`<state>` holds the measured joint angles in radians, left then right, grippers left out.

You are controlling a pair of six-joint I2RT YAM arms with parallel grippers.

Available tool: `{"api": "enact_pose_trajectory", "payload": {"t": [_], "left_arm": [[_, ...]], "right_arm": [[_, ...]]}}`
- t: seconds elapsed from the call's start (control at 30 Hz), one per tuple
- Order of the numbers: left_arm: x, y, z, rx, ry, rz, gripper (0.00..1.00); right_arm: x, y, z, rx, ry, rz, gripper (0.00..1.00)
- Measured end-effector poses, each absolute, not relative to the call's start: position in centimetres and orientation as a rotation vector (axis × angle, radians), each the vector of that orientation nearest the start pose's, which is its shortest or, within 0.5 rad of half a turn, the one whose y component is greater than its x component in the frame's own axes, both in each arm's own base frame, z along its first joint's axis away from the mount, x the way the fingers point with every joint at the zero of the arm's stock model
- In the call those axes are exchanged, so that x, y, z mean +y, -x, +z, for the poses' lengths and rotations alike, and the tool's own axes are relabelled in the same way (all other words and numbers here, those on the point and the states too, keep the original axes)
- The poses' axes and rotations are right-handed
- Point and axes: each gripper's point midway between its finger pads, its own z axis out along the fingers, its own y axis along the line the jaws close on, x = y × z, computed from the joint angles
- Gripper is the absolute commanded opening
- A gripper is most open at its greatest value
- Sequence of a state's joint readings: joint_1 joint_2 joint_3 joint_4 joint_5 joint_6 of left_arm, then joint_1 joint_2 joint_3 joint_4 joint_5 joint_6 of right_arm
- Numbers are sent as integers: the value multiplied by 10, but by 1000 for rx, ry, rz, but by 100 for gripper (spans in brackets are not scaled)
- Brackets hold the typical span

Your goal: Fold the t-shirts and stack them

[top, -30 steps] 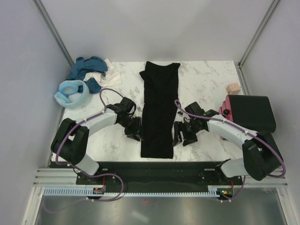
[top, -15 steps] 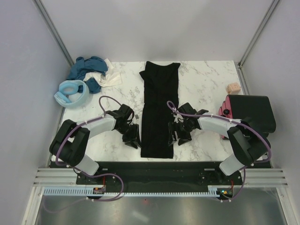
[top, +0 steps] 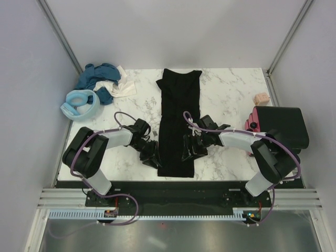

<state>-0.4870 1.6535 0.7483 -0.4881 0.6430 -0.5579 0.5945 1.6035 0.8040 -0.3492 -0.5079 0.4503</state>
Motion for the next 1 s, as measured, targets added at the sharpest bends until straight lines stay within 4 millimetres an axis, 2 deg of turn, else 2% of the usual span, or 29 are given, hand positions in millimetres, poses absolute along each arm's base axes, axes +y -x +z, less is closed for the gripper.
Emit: {"api": "enact_pose_trajectory", "payload": {"t": [0.27, 0.43, 0.63, 0.67, 0.77, 0.83, 0.97, 1.0], "left_arm": [[-220, -150, 15, 3159, 40, -1059, 40], [-217, -151, 14, 3177, 57, -1007, 40], [-220, -150, 11, 3224, 95, -1051, 32], [-222, -149, 10, 3233, 106, -1079, 26], [-225, -145, 8, 3254, 124, -1123, 11], [-225, -146, 7, 3242, 116, -1118, 8], [-224, -146, 8, 3234, 125, -1106, 2], [-223, -146, 8, 3231, 125, -1097, 2]], "right_arm": [[269, -185, 29, 2788, 400, 1093, 69], [274, -184, 30, 2769, 408, 1127, 69], [277, -183, 29, 2768, 411, 1156, 67], [277, -183, 29, 2769, 411, 1161, 63], [278, -182, 27, 2772, 413, 1165, 59], [278, -182, 26, 2774, 412, 1164, 56], [275, -183, 22, 2783, 404, 1131, 37], [273, -182, 20, 2791, 399, 1120, 36]]}}
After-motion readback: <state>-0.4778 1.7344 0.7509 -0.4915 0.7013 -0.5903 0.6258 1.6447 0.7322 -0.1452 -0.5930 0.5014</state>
